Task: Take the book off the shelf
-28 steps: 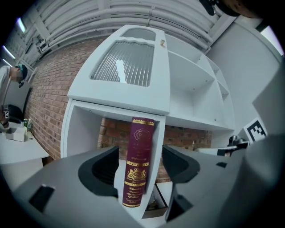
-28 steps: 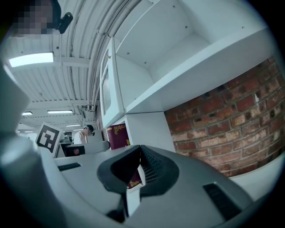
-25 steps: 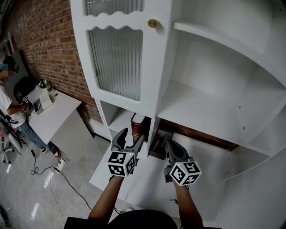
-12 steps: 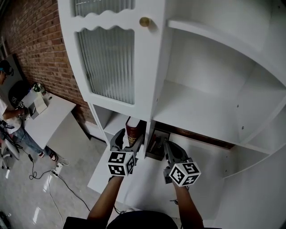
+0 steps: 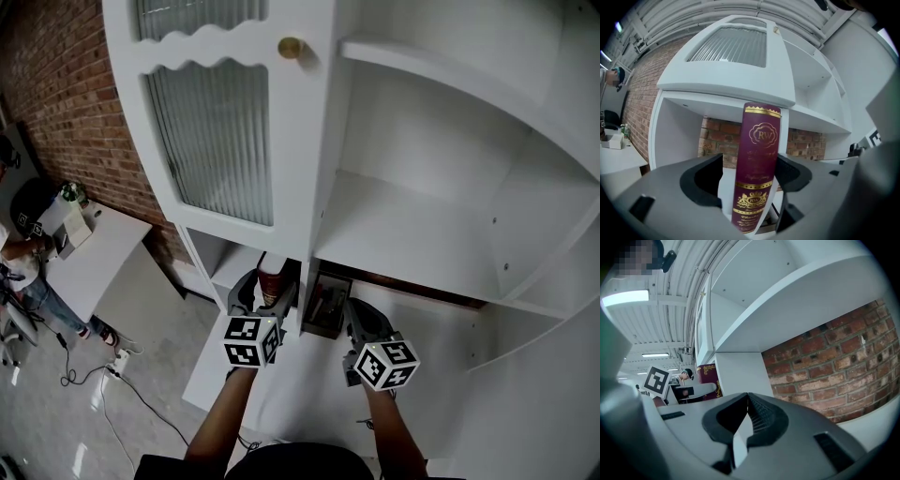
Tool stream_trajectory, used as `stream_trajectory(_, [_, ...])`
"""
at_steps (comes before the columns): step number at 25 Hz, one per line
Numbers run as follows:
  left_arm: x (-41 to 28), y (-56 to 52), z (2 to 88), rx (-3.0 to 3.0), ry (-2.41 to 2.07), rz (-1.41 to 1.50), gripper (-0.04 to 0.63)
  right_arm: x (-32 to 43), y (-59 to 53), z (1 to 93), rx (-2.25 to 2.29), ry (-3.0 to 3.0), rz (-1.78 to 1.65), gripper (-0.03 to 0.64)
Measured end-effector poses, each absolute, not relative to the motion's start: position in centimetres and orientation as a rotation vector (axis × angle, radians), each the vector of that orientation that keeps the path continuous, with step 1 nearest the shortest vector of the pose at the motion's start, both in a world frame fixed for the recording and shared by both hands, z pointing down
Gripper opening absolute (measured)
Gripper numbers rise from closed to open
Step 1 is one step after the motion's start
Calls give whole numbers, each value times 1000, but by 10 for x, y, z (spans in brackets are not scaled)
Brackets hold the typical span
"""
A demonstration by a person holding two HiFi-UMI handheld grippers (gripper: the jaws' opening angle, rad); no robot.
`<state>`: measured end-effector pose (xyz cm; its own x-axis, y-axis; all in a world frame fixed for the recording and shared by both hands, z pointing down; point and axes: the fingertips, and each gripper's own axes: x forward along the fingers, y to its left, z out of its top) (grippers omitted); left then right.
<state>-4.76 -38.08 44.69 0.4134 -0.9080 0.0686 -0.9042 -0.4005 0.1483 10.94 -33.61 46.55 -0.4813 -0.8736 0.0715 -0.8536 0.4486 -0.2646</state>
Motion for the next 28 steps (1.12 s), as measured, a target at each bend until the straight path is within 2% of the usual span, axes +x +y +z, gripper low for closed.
stream_trajectory(22, [-38,-407,443,2513,-1643,-44,325,145,-339,475,-1668,2574,-427,18])
stream_trajectory(26, [-32,-406,444,2564,-1633,-6,259,144,-340,477,-1667,2577,-433,18])
stream_trajectory(28, [-32,-406,444,2568,-1639,-2,249,144,-340,478,-1666,2576,-437,18])
